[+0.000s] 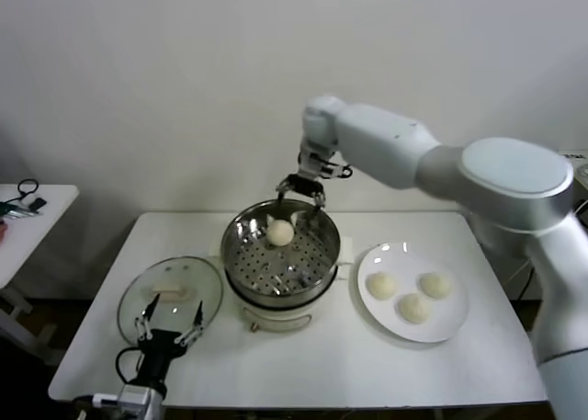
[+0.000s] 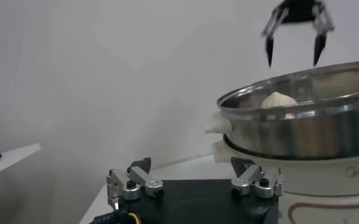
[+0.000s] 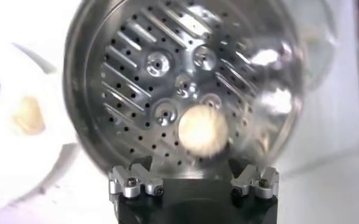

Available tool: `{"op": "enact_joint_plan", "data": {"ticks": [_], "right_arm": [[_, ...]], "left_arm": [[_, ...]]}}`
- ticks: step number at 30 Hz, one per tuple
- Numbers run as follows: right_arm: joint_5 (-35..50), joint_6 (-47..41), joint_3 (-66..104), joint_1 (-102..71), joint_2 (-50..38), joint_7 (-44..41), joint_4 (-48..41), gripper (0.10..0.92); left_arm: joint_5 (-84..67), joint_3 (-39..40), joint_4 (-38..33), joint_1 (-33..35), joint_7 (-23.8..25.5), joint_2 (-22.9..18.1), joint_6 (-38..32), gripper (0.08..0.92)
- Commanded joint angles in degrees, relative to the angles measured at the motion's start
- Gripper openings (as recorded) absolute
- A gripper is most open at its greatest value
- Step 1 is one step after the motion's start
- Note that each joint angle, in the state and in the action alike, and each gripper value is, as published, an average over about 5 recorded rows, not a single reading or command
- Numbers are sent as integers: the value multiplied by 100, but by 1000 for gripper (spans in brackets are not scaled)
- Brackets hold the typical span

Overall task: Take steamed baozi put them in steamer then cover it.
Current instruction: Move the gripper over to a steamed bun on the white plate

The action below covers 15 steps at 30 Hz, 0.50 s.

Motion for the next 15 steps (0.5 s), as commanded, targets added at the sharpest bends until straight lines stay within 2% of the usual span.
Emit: {"op": "enact_joint_plan", "data": {"ticks": [1,5,8,15], "right_arm": [[2182,-2311,-1221,1221,-1591,-27,1457,823],[2104,-3432,-1856,1562,-2433,487,2715,823],[2076,-3942,-2153,1505,-2945,775,3413,823],[1492,-4539,-1852,529,-3548,1294,3958,823]], "left_arm": [[-6,15,25,-15,-5,2,-2,823],[-14,35,66,-41,-11,-3,-16,823],[-28,54,114,-61,-14,-3,-29,823],[-19,81,149,-61,-15,9,-33,823]]}}
